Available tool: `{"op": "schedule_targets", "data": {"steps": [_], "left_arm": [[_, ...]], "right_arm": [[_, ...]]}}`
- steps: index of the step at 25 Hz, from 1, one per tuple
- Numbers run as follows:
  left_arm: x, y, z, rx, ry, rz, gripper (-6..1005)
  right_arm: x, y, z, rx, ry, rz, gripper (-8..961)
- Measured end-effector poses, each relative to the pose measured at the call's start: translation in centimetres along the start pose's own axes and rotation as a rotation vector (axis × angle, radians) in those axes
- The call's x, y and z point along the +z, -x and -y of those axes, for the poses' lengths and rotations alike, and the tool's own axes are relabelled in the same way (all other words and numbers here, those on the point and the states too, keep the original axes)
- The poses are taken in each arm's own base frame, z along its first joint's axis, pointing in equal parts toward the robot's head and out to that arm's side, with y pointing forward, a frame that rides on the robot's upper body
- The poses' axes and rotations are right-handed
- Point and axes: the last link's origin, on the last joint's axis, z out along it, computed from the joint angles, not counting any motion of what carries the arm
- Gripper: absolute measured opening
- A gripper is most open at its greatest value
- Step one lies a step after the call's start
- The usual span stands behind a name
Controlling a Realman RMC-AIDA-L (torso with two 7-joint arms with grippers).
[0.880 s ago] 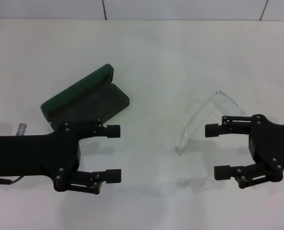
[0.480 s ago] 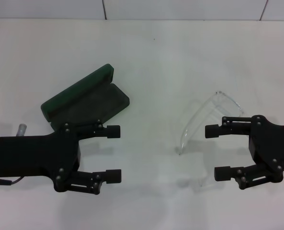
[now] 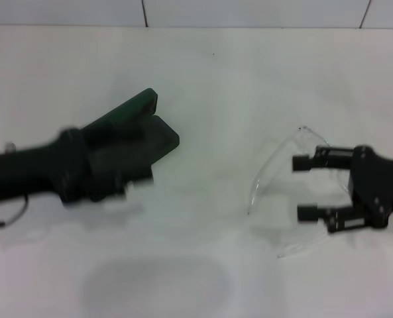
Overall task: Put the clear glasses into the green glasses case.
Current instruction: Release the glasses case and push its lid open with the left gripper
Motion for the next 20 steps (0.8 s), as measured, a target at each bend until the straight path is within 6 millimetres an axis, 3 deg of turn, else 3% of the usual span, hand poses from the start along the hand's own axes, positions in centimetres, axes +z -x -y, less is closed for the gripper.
{"op": "schedule_targets", "data": {"steps": [5, 7, 15, 20], "left_arm": [[-0.7, -2.5, 1.3, -0.063, -0.117, -0.082, 885], [-0.3, -3.0, 1.6, -0.073, -0.150, -0.058, 885], [2.3, -5.9, 4.2, -0.151, -0.398, 0.236, 872], [3.0, -6.7, 6.4, -0.189, -0.560, 0.408, 826]], "right_arm": [[-2.3, 1.0, 1.4, 0.000, -0.177, -0.075, 841], [-4.0, 2.8, 1.6, -0.010, -0.279, -0.118, 840], [-7.2, 7.2, 1.5, 0.045, -0.419, -0.108, 836], [-7.3, 7.7, 1.2, 0.054, -0.446, -0.173, 834]]}}
